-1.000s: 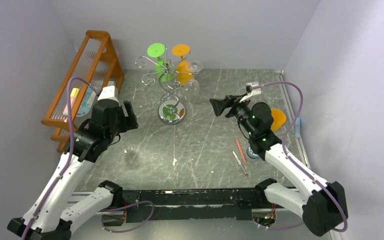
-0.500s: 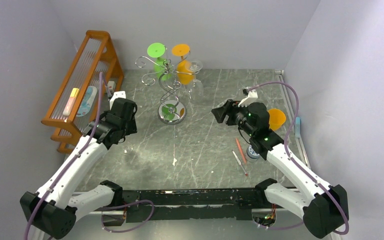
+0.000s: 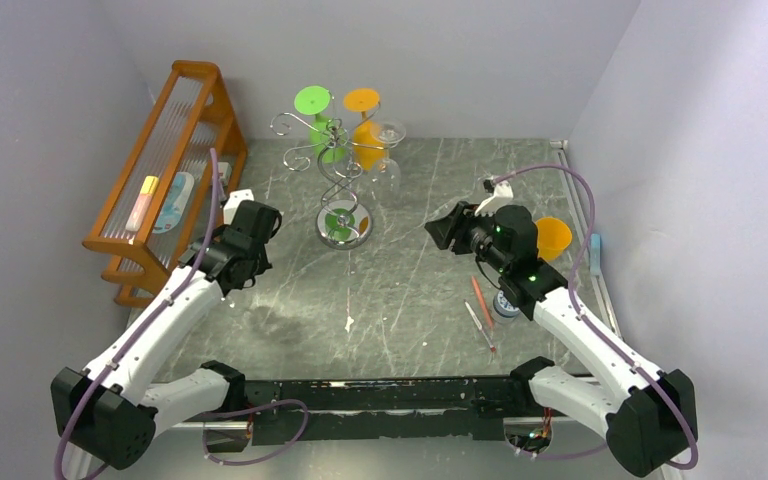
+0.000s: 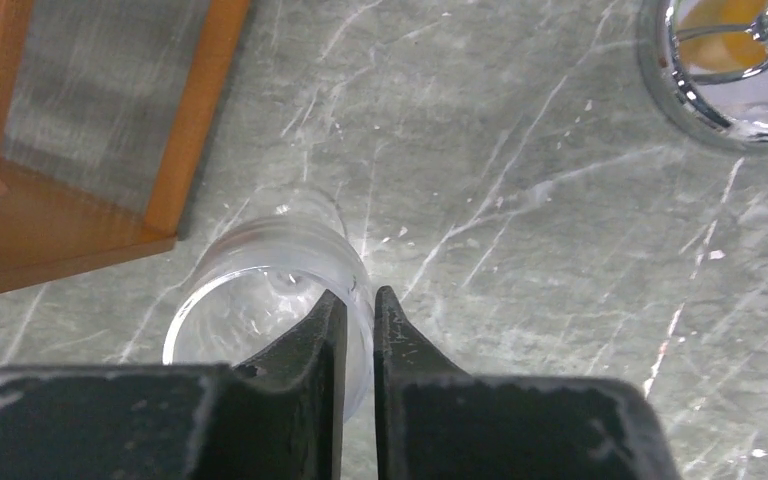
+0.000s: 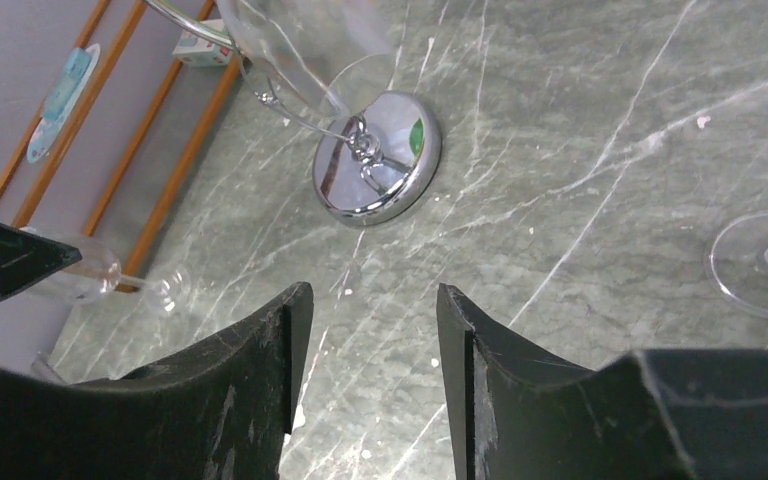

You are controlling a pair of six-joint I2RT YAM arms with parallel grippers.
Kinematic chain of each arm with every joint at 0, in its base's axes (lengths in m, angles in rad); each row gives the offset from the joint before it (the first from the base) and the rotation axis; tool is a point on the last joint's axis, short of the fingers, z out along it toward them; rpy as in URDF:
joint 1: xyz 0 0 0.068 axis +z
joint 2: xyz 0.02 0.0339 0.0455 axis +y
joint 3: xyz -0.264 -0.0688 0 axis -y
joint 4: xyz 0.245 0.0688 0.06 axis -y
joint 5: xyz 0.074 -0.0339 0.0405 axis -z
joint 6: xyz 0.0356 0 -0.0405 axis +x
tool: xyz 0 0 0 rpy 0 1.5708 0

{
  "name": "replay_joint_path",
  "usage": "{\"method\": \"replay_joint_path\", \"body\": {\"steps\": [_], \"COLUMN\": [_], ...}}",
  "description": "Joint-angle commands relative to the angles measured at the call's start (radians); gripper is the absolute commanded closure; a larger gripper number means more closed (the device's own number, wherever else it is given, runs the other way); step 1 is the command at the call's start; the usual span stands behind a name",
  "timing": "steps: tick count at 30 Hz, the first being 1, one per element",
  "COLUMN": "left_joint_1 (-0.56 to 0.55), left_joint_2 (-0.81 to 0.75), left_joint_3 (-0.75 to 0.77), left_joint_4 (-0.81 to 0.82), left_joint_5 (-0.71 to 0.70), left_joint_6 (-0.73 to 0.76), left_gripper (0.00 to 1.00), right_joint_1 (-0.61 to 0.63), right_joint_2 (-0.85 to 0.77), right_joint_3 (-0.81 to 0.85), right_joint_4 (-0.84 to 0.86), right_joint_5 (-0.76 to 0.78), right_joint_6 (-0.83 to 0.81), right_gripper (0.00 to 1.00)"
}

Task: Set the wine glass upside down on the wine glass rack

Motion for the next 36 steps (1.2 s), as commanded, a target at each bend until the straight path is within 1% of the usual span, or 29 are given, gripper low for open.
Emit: {"method": "replay_joint_path", "body": {"steps": [1, 4, 6, 9, 10, 14, 16, 17, 19, 22, 25, 27, 31, 33, 34, 36], "left_joint_1": [0.008, 0.008, 0.008, 0.008, 0.007, 0.004, -0.007, -0.013, -0.033, -0.079, -0.13, -0.162, -0.211, -0.226, -0.23, -0.233], "left_joint_2": [-0.006, -0.026, -0.045, -0.073, -0.082, -0.142, -0.173, -0.186, -0.201, -0.202, -0.214, -0.232, -0.273, -0.295, -0.306, -0.327], "left_joint_3": [-0.001, 0.028, 0.044, 0.069, 0.071, 0.026, -0.036, -0.064, -0.114, -0.15, -0.183, -0.219, -0.299, -0.358, -0.391, -0.449], "left_joint_4": [0.0, 0.006, 0.029, 0.059, 0.08, 0.217, 0.337, 0.377, 0.461, 0.539, 0.619, 0.678, 0.8, 0.874, 0.921, 0.99], "left_joint_5": [0.041, 0.133, 0.243, 0.399, 0.477, 0.696, 0.76, 0.764, 0.767, 0.729, 0.68, 0.64, 0.581, 0.571, 0.575, 0.578], "left_joint_6": [0.018, 0.053, 0.092, 0.112, 0.116, 0.061, 0.007, -0.028, -0.076, -0.122, -0.158, -0.186, -0.212, -0.202, -0.191, -0.182], "left_gripper": [0.94, 0.95, 0.95, 0.95, 0.95, 0.95, 0.95, 0.95, 0.95, 0.95, 0.95, 0.95, 0.95, 0.95, 0.95, 0.95], "right_joint_1": [-0.002, -0.001, -0.001, 0.0, 0.0, 0.007, 0.026, 0.046, 0.113, 0.248, 0.324, 0.365, 0.403, 0.409, 0.409, 0.41], "right_joint_2": [-0.001, -0.004, 0.007, 0.023, 0.023, 0.013, 0.007, 0.004, 0.005, 0.029, 0.049, 0.058, 0.071, 0.068, 0.07, 0.086], "right_joint_3": [0.028, 0.034, 0.05, 0.059, 0.057, 0.034, 0.023, 0.021, 0.033, 0.074, 0.06, 0.037, -0.002, -0.034, -0.054, -0.072], "right_joint_4": [-0.024, -0.041, -0.073, -0.082, -0.08, -0.058, -0.05, -0.018, -0.01, -0.041, -0.023, -0.013, -0.033, -0.008, 0.017, 0.048], "right_joint_5": [-0.026, -0.032, -0.06, -0.106, -0.126, -0.16, -0.18, -0.178, -0.138, -0.014, 0.081, 0.146, 0.257, 0.29, 0.298, 0.314], "right_joint_6": [0.042, 0.094, 0.117, 0.167, 0.194, 0.319, 0.366, 0.372, 0.367, 0.364, 0.435, 0.529, 0.754, 0.85, 0.886, 0.953], "right_gripper": [0.48, 0.47, 0.45, 0.41, 0.39, 0.34, 0.33, 0.32, 0.29, 0.25, 0.23, 0.24, 0.32, 0.45, 0.5, 0.54]}}
